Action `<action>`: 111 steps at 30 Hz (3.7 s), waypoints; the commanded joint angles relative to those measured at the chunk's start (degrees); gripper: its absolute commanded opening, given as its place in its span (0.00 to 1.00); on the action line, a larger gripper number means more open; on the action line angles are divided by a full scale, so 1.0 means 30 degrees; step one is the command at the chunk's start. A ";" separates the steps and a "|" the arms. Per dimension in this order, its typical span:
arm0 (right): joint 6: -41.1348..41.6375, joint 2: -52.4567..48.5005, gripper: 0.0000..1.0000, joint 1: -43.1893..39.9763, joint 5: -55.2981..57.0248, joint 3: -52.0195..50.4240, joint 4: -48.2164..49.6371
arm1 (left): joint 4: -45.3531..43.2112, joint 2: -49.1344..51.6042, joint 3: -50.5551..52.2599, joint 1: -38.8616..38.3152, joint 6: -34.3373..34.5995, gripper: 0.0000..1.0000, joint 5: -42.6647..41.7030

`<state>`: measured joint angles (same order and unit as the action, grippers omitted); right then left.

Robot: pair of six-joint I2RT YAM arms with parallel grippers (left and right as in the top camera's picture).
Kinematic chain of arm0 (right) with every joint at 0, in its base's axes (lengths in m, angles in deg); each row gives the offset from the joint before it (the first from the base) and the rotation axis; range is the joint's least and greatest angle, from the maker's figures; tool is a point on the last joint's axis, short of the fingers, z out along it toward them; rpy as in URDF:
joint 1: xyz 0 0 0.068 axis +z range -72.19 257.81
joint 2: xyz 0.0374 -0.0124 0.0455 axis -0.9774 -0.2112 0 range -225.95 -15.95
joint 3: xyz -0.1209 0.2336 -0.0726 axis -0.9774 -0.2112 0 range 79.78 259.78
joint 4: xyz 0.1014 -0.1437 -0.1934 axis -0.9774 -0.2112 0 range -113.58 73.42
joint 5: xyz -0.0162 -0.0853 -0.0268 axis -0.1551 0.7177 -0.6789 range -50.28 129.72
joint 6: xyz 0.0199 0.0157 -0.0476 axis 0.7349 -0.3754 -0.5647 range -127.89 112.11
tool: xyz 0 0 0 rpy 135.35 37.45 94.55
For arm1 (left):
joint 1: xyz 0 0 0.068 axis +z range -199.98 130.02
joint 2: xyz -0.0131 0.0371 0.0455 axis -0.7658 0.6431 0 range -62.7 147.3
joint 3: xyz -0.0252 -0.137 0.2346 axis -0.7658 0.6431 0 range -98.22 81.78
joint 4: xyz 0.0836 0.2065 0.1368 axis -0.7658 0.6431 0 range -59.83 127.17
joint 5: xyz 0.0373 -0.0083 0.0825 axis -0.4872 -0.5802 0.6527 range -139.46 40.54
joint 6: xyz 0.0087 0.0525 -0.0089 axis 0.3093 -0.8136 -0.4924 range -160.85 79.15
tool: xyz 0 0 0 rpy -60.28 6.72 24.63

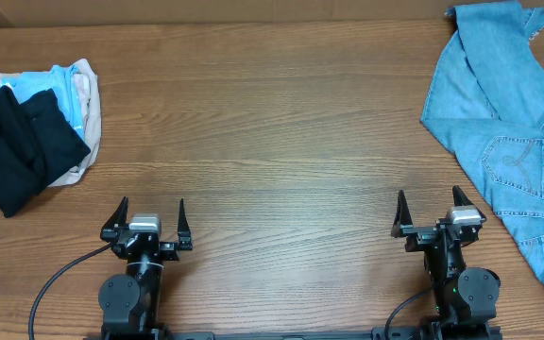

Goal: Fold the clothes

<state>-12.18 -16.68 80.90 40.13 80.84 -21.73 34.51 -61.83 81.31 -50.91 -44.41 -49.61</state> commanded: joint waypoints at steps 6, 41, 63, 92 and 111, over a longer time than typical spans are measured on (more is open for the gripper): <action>-0.0015 0.0189 1.00 -0.0058 -0.0015 -0.0204 0.0109 | 0.0007 -0.0197 0.0066 0.0051 0.0102 1.00 0.0189; -0.0015 0.0189 1.00 -0.0058 -0.0015 -0.0204 0.0109 | 0.0007 -0.0197 0.0066 0.0051 0.0102 1.00 0.0189; -0.0015 0.0189 1.00 -0.0058 0.0051 -0.0197 0.0160 | 0.0007 -0.0197 0.0066 0.0051 0.0102 1.00 0.0189; 0.2106 0.0189 1.00 -0.0058 0.1275 0.0503 0.0583 | -0.0233 -0.0204 0.0066 0.0051 0.0831 1.00 -0.0044; 0.4022 -0.4444 1.00 -0.0073 0.2011 0.6732 -0.4379 | 0.4248 0.2047 -0.6390 0.0051 0.3599 1.00 -0.0168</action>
<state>-1.67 -26.37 80.88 45.26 96.68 -34.56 46.36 -59.01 66.34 -50.91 -34.57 -50.09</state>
